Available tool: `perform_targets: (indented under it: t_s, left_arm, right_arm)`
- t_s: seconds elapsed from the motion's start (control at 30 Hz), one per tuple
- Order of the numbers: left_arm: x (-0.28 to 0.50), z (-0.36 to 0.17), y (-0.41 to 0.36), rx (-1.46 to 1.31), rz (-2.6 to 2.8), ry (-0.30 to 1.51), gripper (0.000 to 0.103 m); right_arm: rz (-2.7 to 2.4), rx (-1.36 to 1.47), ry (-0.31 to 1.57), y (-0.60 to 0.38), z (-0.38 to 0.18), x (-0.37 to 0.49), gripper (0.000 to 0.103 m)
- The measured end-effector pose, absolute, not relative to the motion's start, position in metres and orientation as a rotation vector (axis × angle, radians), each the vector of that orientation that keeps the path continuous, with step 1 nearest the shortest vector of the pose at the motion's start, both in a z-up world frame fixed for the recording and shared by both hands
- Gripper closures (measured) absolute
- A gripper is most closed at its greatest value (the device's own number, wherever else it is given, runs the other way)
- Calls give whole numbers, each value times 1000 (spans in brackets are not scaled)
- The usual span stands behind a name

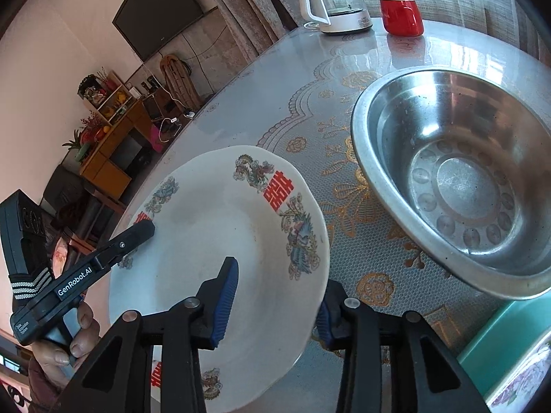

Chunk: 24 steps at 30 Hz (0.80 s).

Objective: Organize plates and bowls

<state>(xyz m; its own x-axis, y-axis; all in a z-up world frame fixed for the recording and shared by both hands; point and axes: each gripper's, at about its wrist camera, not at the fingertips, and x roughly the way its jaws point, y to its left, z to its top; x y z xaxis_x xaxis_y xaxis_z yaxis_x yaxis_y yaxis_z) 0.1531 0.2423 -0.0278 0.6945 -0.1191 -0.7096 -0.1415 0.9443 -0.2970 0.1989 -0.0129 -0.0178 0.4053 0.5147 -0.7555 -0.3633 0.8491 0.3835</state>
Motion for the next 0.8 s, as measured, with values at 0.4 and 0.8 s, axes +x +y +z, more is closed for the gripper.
perform_targets:
  t_s: [0.4,0.8]
  left_arm:
    - [113,-32,237,-340,-24,805,74]
    - [74,-30,220,-305,-4,790,77]
  right_arm:
    - [591,151,1009,-27,-19,180,67]
    - [588,41,986,-24,-16,146,72]
